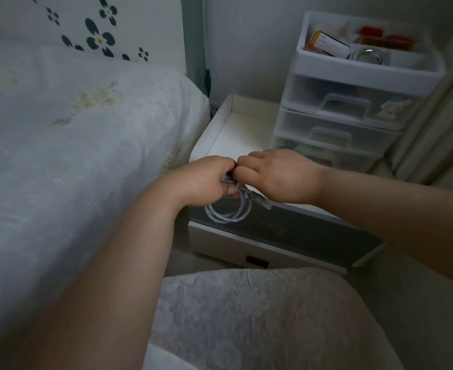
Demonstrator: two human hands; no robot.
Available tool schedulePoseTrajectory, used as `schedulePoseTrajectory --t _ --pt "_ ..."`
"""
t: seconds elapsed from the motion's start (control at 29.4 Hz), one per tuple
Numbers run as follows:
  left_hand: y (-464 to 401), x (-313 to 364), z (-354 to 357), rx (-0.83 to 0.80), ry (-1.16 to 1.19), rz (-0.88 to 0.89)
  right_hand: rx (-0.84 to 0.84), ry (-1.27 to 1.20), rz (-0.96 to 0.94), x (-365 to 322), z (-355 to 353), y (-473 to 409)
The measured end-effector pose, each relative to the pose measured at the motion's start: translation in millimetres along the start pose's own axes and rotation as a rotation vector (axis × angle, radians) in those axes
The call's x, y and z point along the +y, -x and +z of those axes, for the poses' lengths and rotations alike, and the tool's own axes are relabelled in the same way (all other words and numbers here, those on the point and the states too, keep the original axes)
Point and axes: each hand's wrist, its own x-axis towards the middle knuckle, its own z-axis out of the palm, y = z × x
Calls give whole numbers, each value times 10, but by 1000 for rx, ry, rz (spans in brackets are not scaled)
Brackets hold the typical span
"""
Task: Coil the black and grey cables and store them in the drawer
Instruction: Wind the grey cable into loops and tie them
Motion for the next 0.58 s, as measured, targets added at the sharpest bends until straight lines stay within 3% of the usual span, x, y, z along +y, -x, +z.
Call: schedulePoseTrajectory --t 0.34,0.58 --pt "82 12 -23 62 19 17 23 56 59 -136 -57 -58" --pt "114 70 -1 167 63 10 -7 -45 175 -122 -148 -37"
